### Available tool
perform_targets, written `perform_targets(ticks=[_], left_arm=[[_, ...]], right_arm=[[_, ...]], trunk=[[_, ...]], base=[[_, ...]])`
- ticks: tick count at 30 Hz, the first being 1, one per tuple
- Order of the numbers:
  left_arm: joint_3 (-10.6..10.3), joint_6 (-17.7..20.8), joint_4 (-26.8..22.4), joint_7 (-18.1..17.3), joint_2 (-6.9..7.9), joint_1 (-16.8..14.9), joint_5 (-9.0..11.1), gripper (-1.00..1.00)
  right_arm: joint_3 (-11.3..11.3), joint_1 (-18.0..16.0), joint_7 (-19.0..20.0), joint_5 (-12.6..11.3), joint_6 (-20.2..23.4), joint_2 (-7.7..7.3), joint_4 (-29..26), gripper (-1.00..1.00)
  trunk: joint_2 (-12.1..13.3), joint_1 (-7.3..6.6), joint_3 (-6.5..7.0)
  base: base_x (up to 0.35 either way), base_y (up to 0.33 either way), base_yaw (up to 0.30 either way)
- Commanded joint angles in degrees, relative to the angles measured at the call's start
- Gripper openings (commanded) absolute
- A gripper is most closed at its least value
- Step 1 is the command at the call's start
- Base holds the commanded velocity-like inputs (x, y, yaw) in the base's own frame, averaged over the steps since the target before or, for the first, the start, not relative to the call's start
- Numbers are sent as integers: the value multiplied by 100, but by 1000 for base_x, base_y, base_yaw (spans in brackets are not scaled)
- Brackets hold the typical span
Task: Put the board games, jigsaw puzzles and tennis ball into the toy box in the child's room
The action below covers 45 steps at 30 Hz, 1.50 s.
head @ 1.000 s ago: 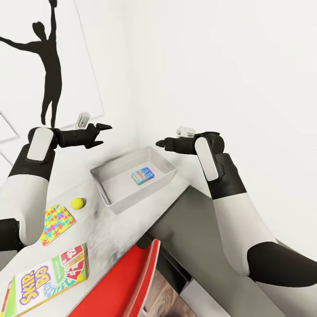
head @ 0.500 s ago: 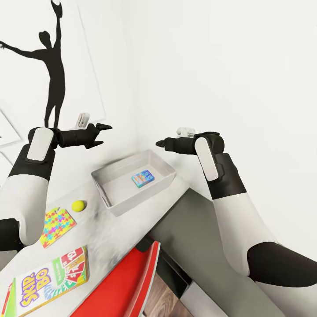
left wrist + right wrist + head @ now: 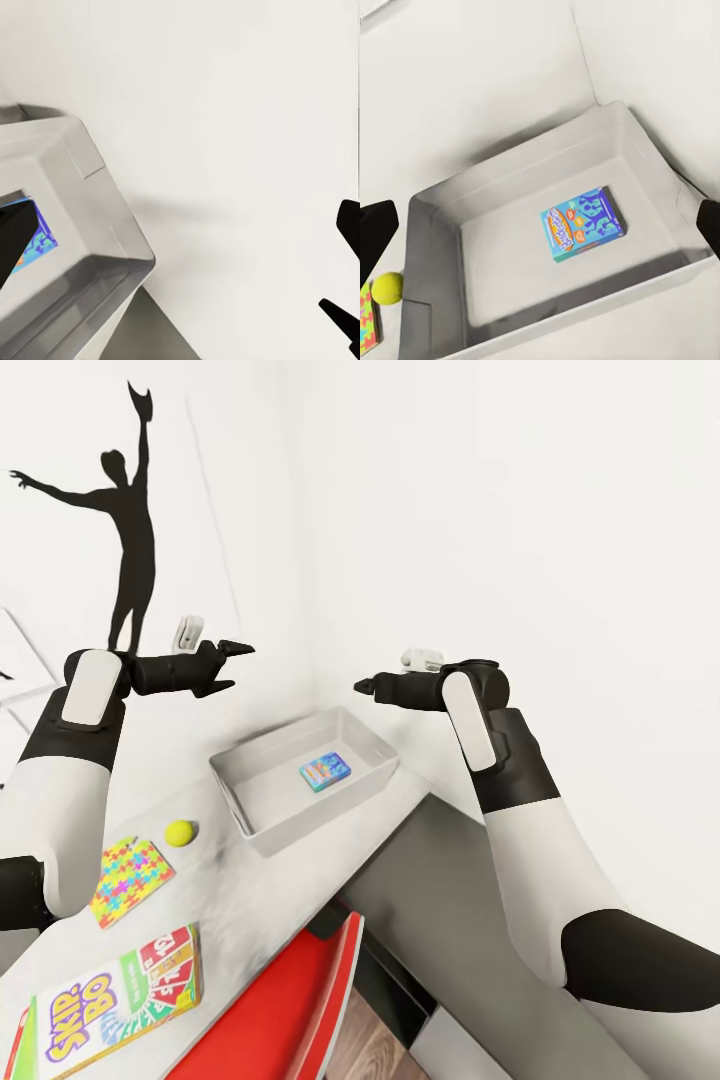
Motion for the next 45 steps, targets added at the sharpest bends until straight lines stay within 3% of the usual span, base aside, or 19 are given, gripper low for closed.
perform_targets(ticks=[1, 33, 45], left_arm=[[10, 27, -1, 13, -1, -6, 13, 100], [10, 27, -16, 4, -1, -6, 15, 100], [10, 27, -228, 4, 0, 14, 15, 100]], right_arm=[[2, -6, -50, -49, 18, 0, -1, 100], [2, -6, -50, -49, 17, 0, 2, 100], [2, -6, -50, -49, 17, 0, 2, 100]], trunk=[[-11, 4, -2], [-11, 4, 301], [-11, 4, 415]], base=[[0, 0, 0], [0, 0, 0], [0, 0, 0]])
